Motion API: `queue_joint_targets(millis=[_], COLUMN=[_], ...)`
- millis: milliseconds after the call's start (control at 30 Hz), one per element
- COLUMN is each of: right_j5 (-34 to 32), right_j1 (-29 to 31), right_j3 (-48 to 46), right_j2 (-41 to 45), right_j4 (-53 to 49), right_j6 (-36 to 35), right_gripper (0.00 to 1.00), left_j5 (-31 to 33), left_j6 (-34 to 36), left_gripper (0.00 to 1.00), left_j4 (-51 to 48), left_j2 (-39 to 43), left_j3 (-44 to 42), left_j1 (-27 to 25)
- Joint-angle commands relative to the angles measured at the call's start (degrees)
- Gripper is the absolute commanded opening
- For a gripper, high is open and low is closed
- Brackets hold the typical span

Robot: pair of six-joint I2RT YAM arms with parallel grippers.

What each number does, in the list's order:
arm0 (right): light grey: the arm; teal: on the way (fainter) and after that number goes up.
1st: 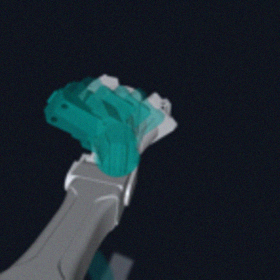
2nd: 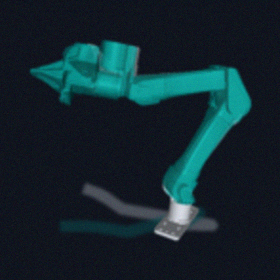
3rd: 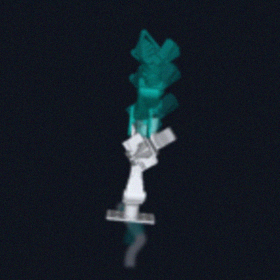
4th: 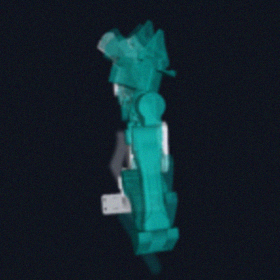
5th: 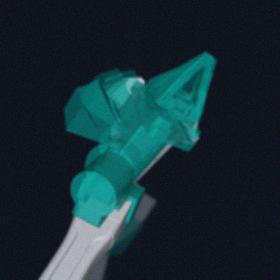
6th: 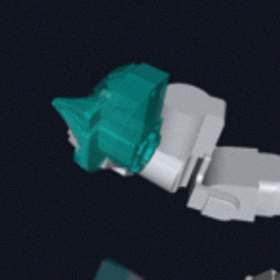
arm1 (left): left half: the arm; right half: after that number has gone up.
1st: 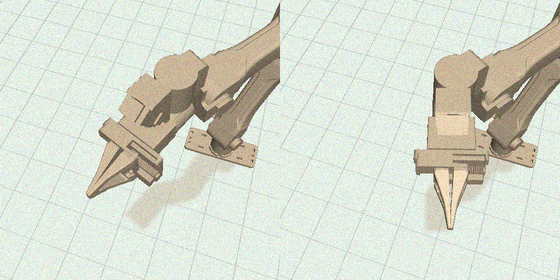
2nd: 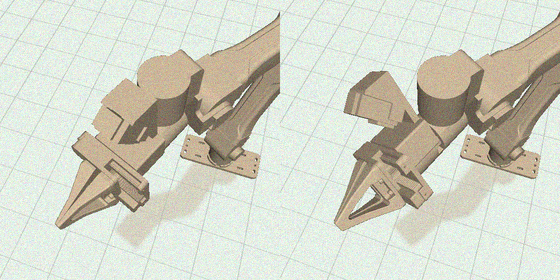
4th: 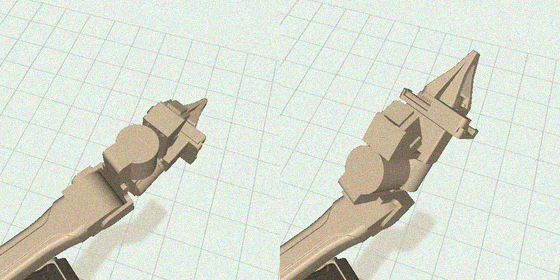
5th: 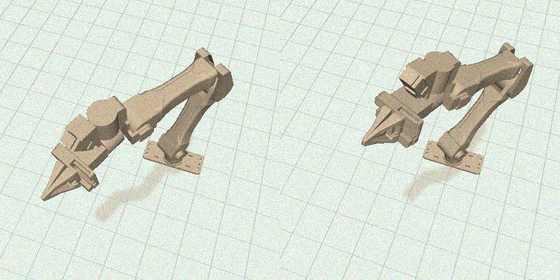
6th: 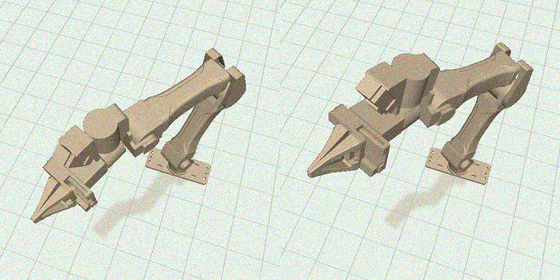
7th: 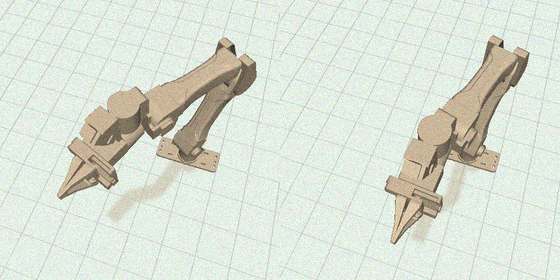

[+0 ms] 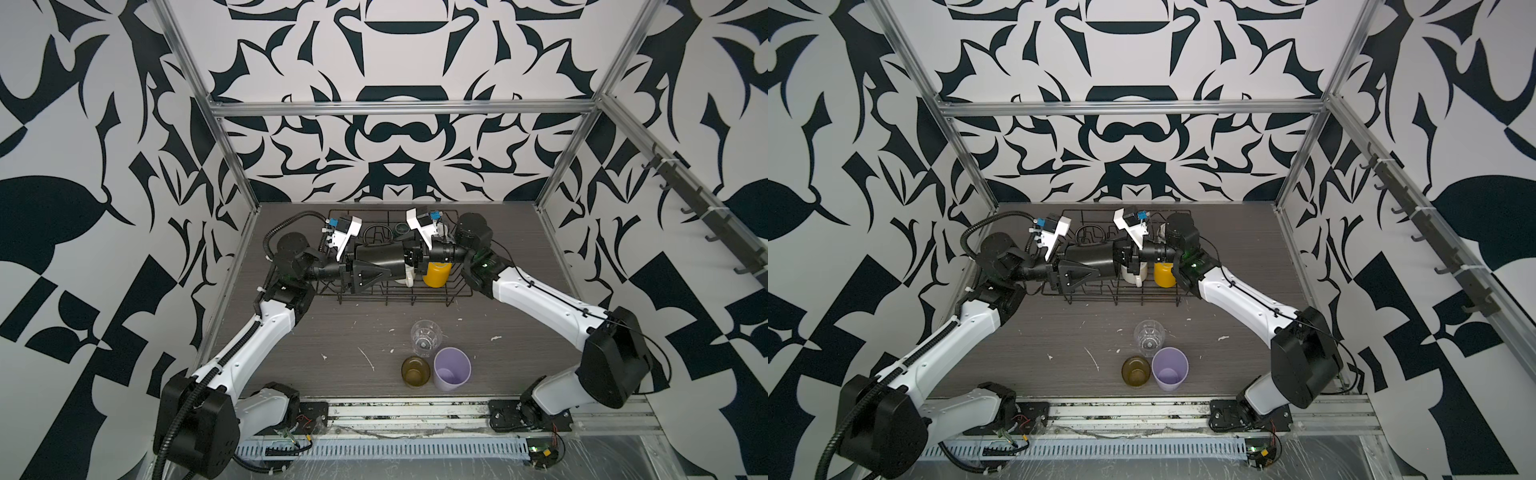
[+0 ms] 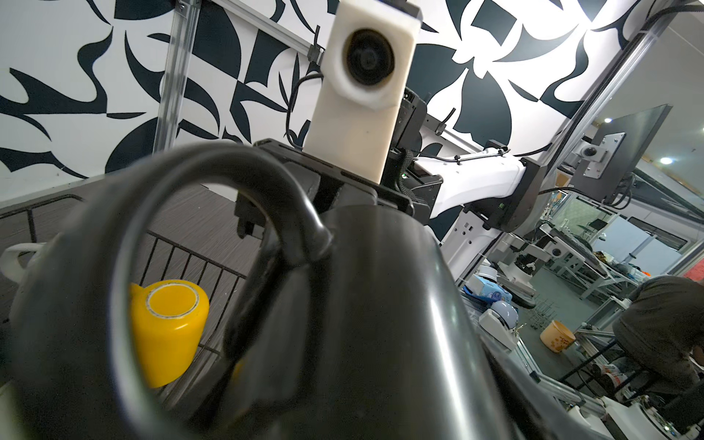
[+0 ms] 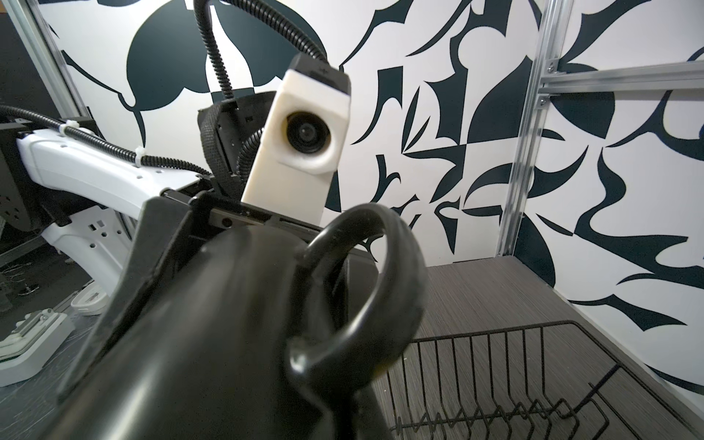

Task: Load the cups into the dish rack
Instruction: 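Close the left gripper on the black mug's body beside the right gripper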

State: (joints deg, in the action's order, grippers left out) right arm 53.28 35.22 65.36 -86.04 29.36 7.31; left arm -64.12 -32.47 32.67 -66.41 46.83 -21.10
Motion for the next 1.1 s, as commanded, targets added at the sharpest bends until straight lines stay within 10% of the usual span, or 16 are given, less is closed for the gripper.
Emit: queue_joint_targets(millis=[0,67,267,533,1067], right_j5=[-6.29,-6.34,-6.89,-6.75,-6.69], right_j1=[-0.08,-0.13,-0.11,-0.33,-1.31], right_j3=[1.79,1.79,1.87,1.44,0.38], right_j2=[-0.05,-0.21,-0.30,0.33,1.08], right_j4=[7.01,7.29,6.76,5.40,4.04], right_j6=[6.31,6.72,7.35,7.66,9.21], right_gripper=[0.00,0.00,0.04,0.32,0.47], left_j5=[-7.06,-7.14,-5.93,-2.74,0.96], left_j6=[4.56,4.67,5.02,14.95,18.13], left_gripper=[0.83,0.74,0.01,0.00,0.00], left_j4=[2.25,2.24,2.08,-12.38,-19.51], left_j2=[2.39,2.50,2.88,5.57,6.25], left_j3=[0.89,0.77,0.81,3.47,6.22], left_j1=[-1.94,-1.95,-1.99,-1.64,0.44])
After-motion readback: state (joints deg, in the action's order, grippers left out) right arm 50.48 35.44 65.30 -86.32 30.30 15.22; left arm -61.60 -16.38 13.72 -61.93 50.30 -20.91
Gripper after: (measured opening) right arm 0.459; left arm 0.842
